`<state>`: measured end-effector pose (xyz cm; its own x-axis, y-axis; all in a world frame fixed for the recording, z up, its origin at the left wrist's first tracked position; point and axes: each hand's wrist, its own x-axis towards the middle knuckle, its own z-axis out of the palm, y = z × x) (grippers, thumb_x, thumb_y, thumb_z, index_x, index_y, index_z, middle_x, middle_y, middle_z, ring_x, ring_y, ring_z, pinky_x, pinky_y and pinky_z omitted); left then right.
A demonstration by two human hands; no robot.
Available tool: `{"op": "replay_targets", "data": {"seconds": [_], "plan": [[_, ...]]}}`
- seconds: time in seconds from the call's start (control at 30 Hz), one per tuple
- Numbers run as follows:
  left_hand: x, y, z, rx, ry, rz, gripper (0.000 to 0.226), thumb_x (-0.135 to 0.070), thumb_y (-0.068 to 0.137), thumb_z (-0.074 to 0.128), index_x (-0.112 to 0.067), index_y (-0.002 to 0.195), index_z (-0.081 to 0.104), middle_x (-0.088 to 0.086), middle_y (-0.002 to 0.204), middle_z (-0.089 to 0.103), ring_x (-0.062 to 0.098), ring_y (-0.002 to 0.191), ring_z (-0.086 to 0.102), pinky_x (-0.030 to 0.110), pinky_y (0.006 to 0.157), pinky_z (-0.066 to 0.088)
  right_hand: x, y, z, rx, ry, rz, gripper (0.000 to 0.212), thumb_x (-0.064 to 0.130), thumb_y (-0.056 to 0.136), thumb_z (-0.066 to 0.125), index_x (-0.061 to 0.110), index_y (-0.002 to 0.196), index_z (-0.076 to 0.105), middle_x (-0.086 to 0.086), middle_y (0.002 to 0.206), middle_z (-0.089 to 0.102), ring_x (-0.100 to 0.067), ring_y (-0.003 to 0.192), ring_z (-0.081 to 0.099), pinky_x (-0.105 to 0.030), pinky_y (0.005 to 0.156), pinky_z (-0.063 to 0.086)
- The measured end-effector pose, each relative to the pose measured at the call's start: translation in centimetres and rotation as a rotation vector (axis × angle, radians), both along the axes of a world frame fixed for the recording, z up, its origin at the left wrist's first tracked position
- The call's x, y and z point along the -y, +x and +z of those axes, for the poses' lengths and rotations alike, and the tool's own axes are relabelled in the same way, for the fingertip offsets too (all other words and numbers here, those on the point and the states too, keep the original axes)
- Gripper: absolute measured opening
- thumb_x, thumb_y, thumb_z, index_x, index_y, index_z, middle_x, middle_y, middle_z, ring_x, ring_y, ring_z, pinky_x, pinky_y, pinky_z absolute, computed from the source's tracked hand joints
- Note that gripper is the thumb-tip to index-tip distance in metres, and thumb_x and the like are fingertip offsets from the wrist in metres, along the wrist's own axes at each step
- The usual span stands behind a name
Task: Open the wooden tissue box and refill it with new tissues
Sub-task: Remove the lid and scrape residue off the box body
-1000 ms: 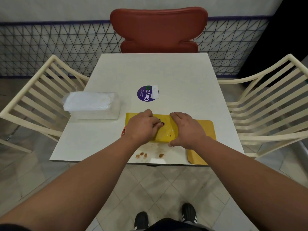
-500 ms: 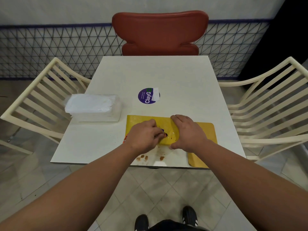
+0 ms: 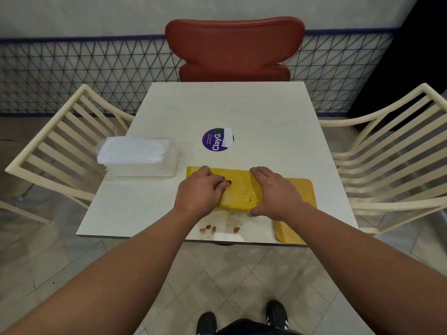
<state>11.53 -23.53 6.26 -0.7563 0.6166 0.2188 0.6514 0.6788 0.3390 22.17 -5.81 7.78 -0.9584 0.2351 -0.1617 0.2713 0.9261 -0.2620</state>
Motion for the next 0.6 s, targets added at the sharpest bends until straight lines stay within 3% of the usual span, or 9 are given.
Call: {"op": "replay_targets", "data": {"seconds": [0.2, 0.43, 0.6], "plan": [[-0.2, -1.5, 0.8, 0.029, -0.033, 0.156, 0.028, -0.042, 0.094, 0.050, -0.027, 0.104, 0.072, -0.003, 0.099, 0.056, 0.019, 0.085, 0.059, 0.028, 0.065, 0.045, 0.0, 0.4, -0.3, -0.021, -0.102, -0.075, 0.123, 0.047, 0.060, 0.087, 0.020, 0.153, 0.011, 0.002, 0.155, 0.018, -0.024, 0.127, 0.045, -0.032, 0.091, 0.046], [-4.8, -0.2, 1.0, 0.006, -0.044, 0.014, 0.031, -0.043, 0.094, 0.048, -0.027, 0.106, 0.072, -0.001, 0.098, 0.055, 0.019, 0.088, 0.057, 0.030, 0.065, 0.044, 0.0, 0.6, -1.2, -0.064, -0.143, -0.126, 0.119, 0.048, 0.056, 0.088, 0.021, 0.151, 0.021, 0.004, 0.152, 0.021, -0.022, 0.122, 0.049, -0.024, 0.079, 0.039], [-5.3, -0.2, 1.5, 0.025, -0.076, -0.056, 0.030, -0.046, 0.094, 0.048, -0.030, 0.106, 0.071, -0.003, 0.097, 0.054, 0.018, 0.090, 0.056, 0.031, 0.067, 0.045, -0.2, 0.8, -1.4, -0.079, -0.151, -0.128, 0.119, 0.050, 0.056, 0.087, 0.024, 0.151, 0.020, 0.004, 0.151, 0.024, -0.023, 0.124, 0.047, -0.027, 0.080, 0.039]]}}
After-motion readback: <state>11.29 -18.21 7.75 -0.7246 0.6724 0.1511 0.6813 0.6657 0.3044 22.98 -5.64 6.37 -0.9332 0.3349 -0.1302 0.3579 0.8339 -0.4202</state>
